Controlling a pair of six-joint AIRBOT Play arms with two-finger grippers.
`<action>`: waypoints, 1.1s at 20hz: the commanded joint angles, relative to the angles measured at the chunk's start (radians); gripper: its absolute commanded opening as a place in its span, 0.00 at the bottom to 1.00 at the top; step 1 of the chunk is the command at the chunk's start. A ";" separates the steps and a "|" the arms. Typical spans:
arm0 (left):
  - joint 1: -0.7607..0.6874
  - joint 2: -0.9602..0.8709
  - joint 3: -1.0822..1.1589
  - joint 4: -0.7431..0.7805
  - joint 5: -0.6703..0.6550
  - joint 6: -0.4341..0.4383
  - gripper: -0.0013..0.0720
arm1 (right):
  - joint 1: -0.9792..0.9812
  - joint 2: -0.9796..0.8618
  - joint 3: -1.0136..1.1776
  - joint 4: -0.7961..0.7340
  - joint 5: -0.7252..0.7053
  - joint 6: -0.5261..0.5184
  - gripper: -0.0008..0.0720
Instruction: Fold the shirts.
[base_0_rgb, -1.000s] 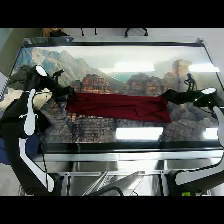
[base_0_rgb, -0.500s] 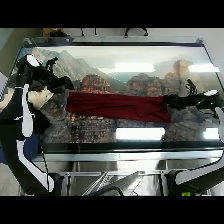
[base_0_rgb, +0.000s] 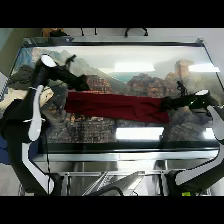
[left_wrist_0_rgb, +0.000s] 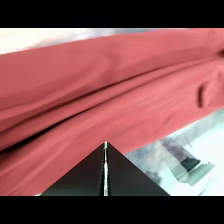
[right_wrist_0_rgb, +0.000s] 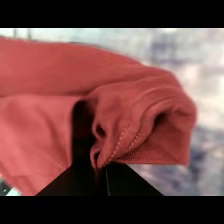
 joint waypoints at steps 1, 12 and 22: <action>-0.158 0.001 -0.131 -0.016 0.187 0.009 0.03 | -0.018 0.053 0.096 0.068 0.117 0.007 0.03; -0.601 -0.344 0.178 -0.029 0.455 -0.091 0.03 | -0.050 0.127 0.575 0.275 0.426 0.167 0.03; -0.229 0.081 0.134 -0.339 -0.093 0.065 0.03 | 0.251 0.070 0.563 0.260 0.303 0.205 0.04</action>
